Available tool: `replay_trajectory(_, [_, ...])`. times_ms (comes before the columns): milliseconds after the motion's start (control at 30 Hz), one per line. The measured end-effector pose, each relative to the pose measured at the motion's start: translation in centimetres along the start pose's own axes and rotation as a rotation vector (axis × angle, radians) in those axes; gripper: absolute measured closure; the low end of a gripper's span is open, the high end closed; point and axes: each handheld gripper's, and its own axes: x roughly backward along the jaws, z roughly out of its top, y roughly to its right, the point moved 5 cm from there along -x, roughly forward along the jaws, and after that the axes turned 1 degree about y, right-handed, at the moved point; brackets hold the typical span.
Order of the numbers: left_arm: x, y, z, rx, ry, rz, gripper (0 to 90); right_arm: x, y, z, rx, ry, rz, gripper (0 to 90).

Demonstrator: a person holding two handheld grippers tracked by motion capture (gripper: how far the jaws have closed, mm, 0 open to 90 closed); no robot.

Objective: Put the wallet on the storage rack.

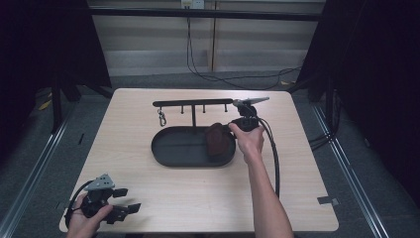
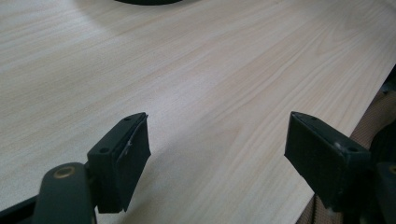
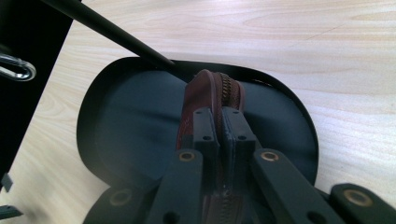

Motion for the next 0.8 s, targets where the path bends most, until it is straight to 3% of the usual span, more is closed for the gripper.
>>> replay_trajectory(300, [0.0,0.0,0.0,-0.001,-0.002,-0.001,21.9,-1.3,1.0,-1.0,-0.021,0.005,0.021,84.6])
replay_trajectory(800, [0.0,0.0,0.0,-0.002,-0.003,-0.007,21.9,-1.8,2.1,-1.6,-0.023,0.006,-0.024,78.7])
